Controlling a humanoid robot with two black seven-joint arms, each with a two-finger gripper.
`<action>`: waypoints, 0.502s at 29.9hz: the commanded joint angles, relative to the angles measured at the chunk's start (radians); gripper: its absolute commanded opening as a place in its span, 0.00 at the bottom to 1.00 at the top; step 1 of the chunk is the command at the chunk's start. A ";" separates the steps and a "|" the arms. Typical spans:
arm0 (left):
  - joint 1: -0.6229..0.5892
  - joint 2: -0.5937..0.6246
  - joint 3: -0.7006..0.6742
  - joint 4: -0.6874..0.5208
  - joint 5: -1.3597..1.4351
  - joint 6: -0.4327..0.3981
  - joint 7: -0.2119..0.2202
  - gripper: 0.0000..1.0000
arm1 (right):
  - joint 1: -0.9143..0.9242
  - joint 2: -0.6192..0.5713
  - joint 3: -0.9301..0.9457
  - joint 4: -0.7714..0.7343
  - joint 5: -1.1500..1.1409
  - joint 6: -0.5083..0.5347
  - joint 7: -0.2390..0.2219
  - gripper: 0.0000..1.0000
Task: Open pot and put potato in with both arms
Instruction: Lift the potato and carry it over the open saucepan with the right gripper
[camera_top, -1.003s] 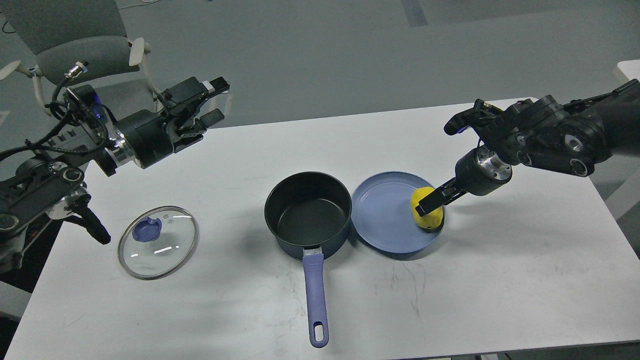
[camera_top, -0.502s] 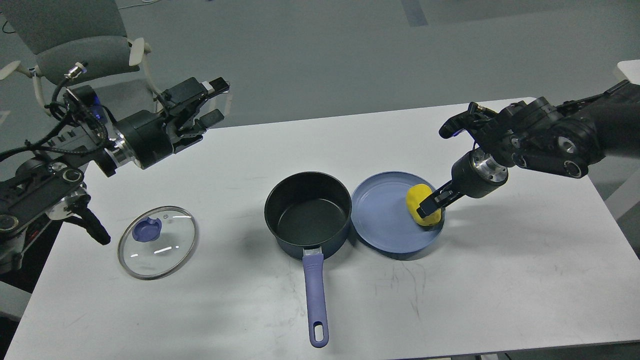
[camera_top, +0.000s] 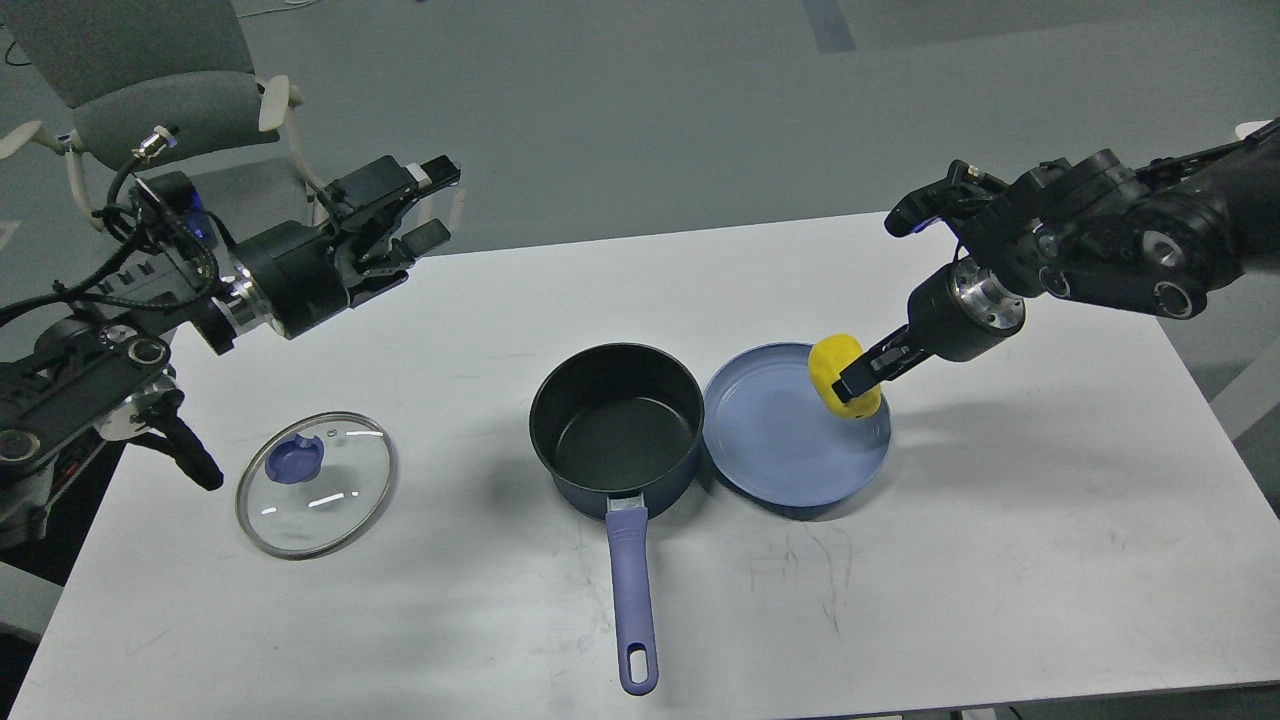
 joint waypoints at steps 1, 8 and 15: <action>-0.001 0.000 0.000 -0.002 0.000 0.000 0.000 0.97 | 0.060 0.009 0.028 0.025 0.047 0.000 0.000 0.34; -0.001 0.001 0.000 -0.002 0.000 0.000 0.000 0.97 | 0.100 0.101 0.060 0.012 0.136 0.000 0.000 0.34; -0.001 0.001 0.001 -0.012 0.000 0.000 0.000 0.97 | 0.109 0.240 0.061 -0.023 0.184 0.000 0.000 0.34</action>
